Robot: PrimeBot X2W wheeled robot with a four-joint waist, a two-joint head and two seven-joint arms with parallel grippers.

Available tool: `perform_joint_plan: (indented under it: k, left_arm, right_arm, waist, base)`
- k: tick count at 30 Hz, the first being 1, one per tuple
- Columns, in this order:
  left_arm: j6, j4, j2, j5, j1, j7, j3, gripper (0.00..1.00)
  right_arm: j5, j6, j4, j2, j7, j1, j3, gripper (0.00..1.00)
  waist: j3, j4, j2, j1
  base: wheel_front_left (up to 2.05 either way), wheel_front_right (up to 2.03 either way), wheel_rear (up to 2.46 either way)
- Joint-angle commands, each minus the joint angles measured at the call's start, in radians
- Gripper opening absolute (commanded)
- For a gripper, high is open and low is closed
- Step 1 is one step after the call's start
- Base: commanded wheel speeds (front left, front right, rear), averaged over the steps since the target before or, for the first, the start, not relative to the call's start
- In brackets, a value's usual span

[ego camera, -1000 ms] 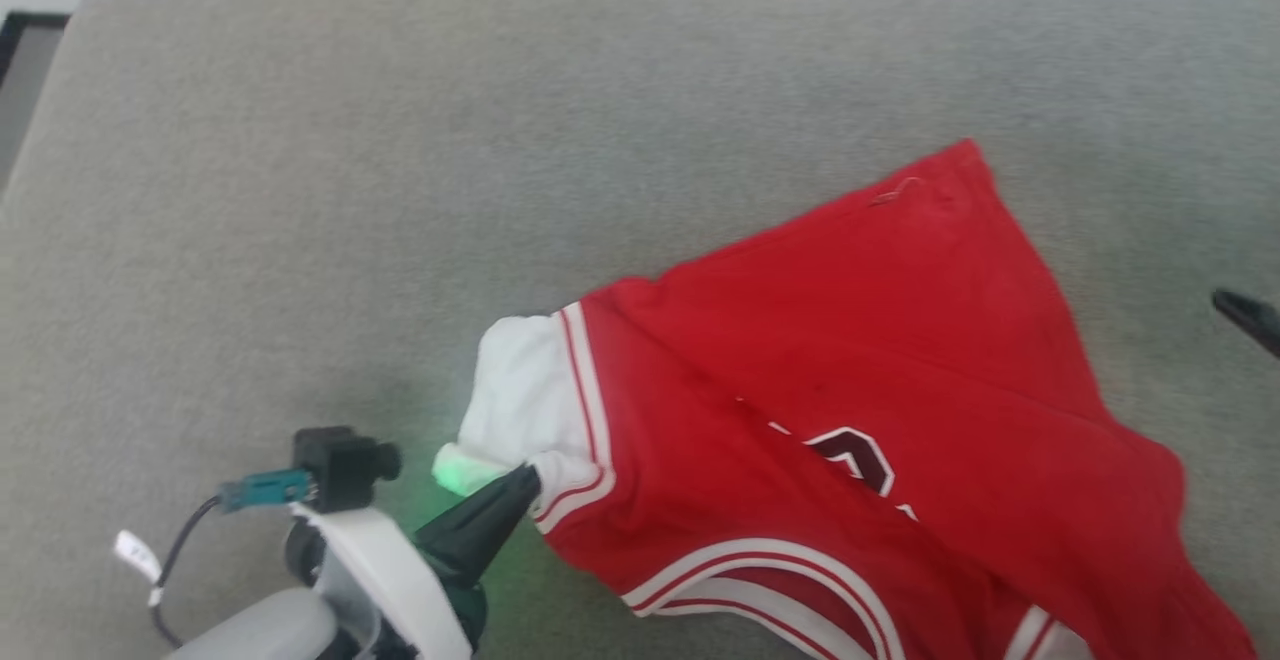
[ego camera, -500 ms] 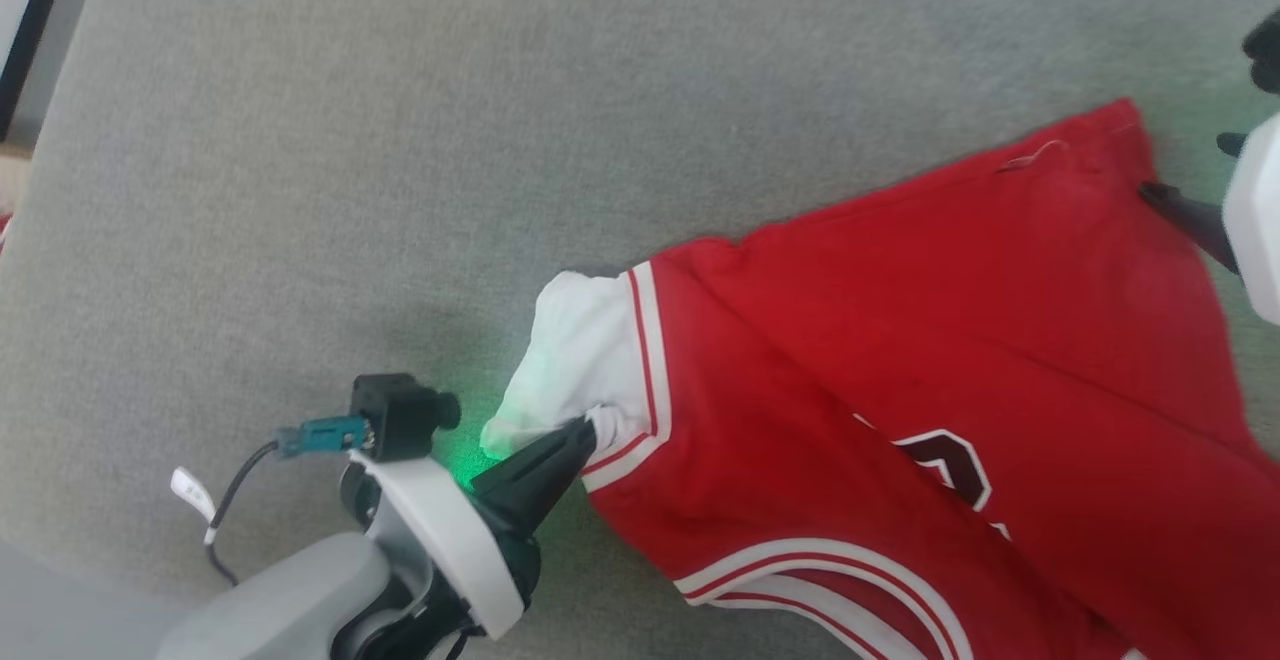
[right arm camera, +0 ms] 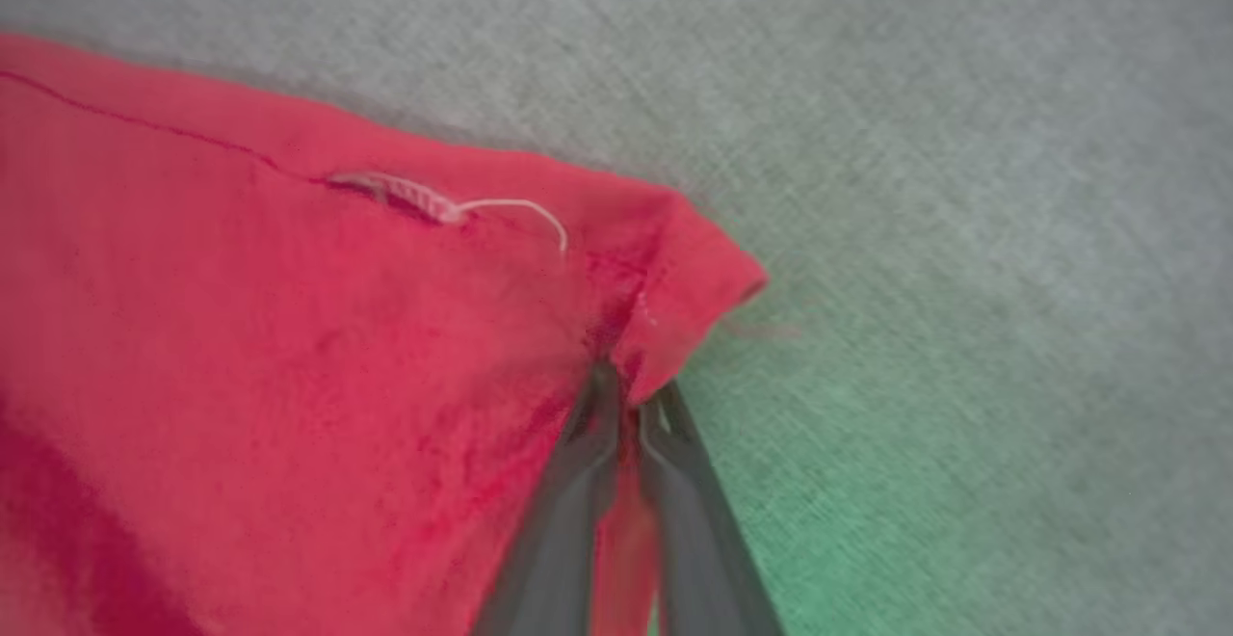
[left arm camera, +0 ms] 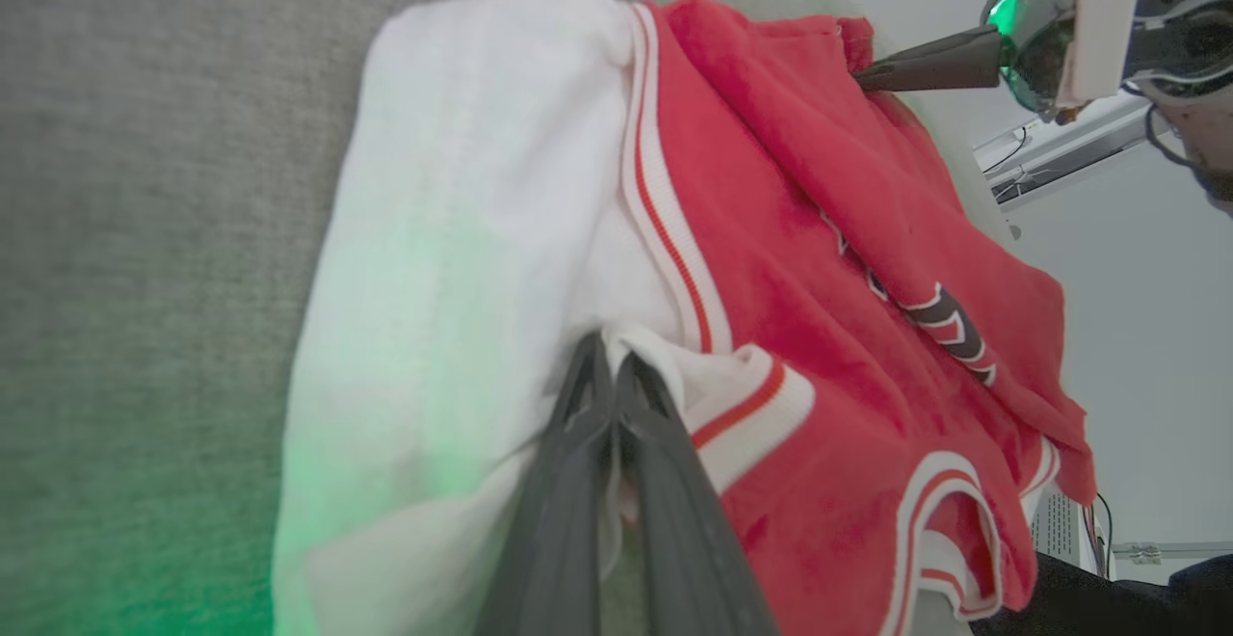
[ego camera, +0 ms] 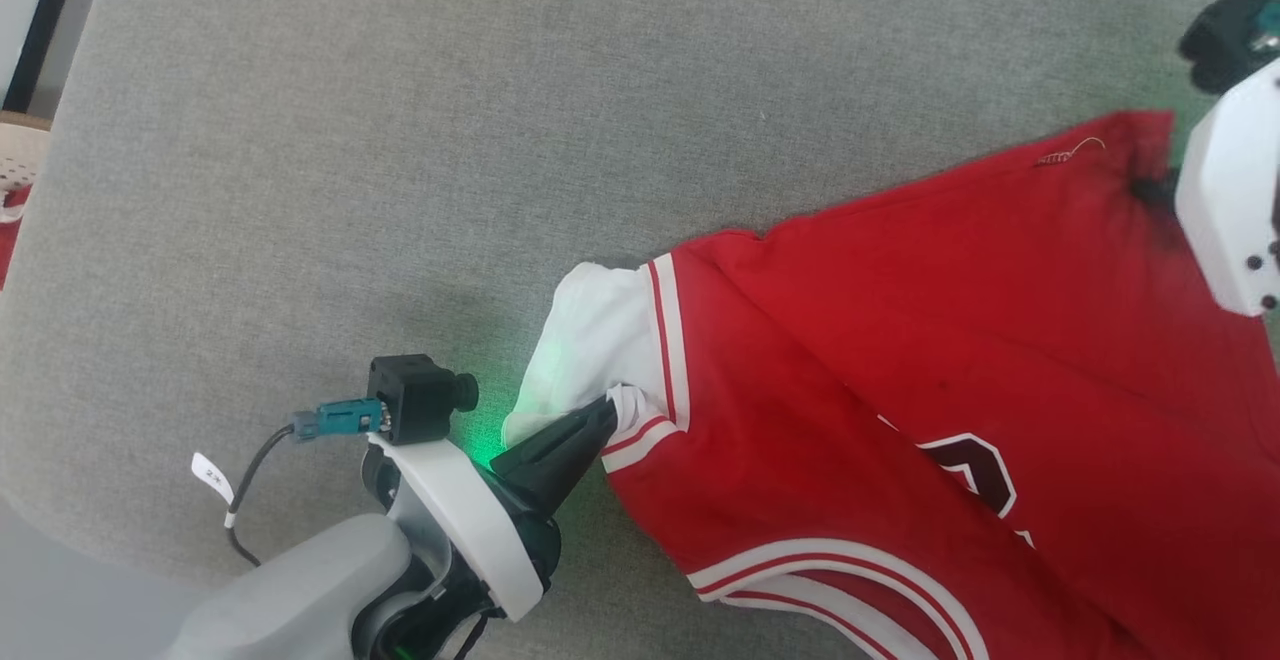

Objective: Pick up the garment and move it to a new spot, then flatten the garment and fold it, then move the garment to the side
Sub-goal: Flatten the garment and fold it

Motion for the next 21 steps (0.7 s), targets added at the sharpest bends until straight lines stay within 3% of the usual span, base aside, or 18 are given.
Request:
perform_joint_plan:
  k: [1, 14, 21]
  left_arm:
    - [0.002, 0.008, -0.007, -0.007, -0.003, -0.003, -0.002, 0.0]
    - [0.002, -0.04, 0.018, -0.012, 0.035, -0.005, 0.19, 0.0]
    - [0.002, -0.053, 0.066, -0.069, -0.102, -0.002, 0.24, 0.0]
  right_arm:
    - [0.004, 0.004, 0.036, 0.008, -0.006, 0.051, 0.053, 0.0]
    - [0.054, 0.002, 0.154, 0.079, -0.392, -0.022, -0.086, 0.0]
    - [0.056, 0.002, 0.305, 0.125, -0.589, -0.095, -0.238, 0.0]
  waist:
    - [-0.005, -0.002, -0.0001, 0.0]
    - [-0.074, -0.033, -0.0001, 0.0]
    - [-0.103, -0.075, -0.0001, 0.0]
  base:
    - [0.0, 0.0, 0.0]
    - [0.0, 0.0, 0.0]
    - [0.0, 0.0, 0.0]
